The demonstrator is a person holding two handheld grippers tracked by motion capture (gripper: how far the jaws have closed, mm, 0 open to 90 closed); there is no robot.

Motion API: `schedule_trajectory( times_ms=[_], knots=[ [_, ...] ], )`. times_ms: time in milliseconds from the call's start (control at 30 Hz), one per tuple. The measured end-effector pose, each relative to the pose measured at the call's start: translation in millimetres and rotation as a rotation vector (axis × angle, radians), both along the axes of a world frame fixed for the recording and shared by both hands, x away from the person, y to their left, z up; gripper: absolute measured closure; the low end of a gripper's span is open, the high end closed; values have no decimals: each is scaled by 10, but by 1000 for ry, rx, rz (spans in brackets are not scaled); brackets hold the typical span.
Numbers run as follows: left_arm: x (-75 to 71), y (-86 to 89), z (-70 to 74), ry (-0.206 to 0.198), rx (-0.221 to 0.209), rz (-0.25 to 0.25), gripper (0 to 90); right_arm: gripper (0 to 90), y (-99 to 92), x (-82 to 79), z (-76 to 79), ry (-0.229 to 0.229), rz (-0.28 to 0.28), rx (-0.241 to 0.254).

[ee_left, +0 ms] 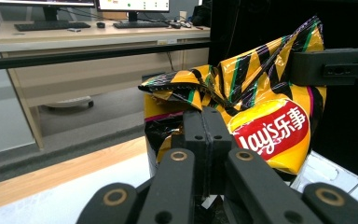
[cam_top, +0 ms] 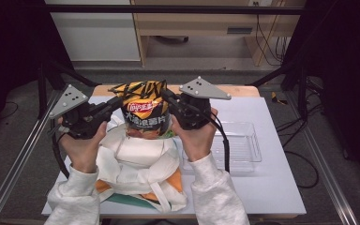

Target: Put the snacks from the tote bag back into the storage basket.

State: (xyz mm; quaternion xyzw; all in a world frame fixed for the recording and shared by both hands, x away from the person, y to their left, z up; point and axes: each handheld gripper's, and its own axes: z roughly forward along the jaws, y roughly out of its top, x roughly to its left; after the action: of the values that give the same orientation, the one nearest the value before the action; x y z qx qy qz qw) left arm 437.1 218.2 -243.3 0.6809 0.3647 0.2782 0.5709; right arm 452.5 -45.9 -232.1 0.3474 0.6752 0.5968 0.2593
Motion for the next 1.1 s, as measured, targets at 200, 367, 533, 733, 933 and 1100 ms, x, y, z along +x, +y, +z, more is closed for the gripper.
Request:
schedule_trajectory(
  times_ms=[200,367,533,733,933,1100],
  knots=[
    [31,-132,28,-6,-4,-13,900,900,-112,-1,32,0,-17,6],
    [56,-235,17,-8,-8,-26,900,900,-203,-5,36,-1,-35,3],
    [78,-335,12,-10,-8,-38,900,900,-309,-14,32,-3,-51,3],
    [118,-480,14,-11,-8,-53,900,900,-437,-27,32,-4,-71,3],
    [158,-636,24,-10,-9,-67,900,900,-581,-39,42,-8,-96,3],
    [196,-783,18,-8,-11,-84,900,900,-717,-39,40,-6,-114,3]
  ],
)
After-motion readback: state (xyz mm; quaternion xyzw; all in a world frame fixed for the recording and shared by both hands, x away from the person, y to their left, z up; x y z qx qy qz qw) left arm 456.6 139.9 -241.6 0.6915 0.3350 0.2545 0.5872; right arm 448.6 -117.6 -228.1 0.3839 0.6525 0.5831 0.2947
